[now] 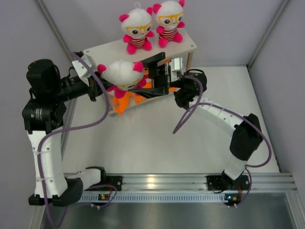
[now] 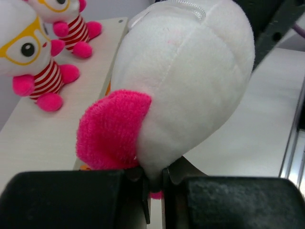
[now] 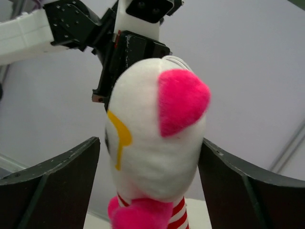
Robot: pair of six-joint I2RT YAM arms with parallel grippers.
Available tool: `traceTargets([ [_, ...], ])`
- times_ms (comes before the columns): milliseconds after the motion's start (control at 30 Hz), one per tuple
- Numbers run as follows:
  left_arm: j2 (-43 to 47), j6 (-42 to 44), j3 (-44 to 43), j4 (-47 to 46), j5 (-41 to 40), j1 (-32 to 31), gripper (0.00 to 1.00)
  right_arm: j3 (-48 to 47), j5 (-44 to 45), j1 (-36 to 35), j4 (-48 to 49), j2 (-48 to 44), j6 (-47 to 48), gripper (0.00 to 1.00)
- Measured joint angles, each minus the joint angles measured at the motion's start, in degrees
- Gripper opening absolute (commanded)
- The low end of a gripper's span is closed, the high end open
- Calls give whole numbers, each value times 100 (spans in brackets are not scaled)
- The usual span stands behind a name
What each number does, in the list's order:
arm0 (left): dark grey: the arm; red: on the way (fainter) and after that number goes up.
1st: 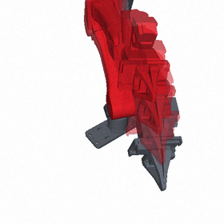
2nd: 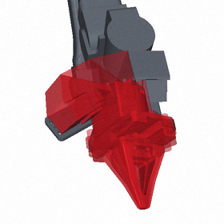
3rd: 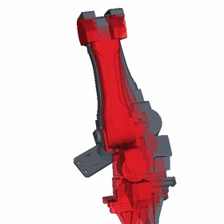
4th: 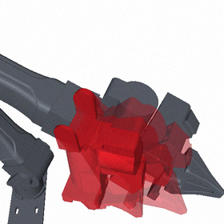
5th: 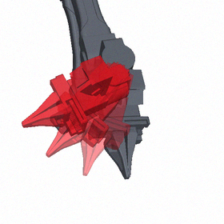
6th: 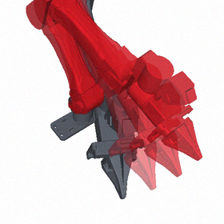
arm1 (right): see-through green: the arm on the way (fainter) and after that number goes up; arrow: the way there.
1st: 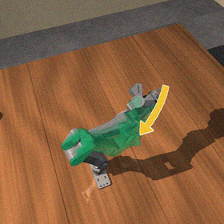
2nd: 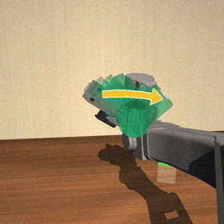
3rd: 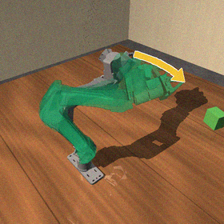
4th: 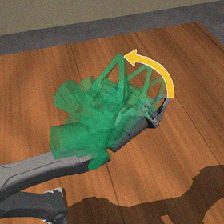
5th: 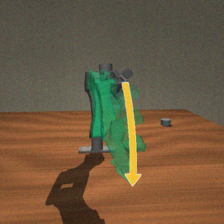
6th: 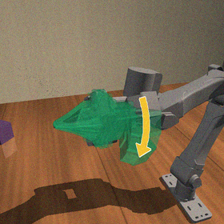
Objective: Place and organize the stuffed toys onto the shelf
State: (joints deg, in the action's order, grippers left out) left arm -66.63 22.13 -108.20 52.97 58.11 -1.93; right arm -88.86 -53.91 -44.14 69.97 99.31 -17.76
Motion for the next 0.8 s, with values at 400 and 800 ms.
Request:
traceTargets([
  [400,-275,-549,-59,-782,-2240,-4,0,1283,1495,20,-927,-970,1054,91],
  [800,-1344,-658,-660,-1300,-3355,0,0,2704,2024,39,-1084,-2437,1738,92],
])
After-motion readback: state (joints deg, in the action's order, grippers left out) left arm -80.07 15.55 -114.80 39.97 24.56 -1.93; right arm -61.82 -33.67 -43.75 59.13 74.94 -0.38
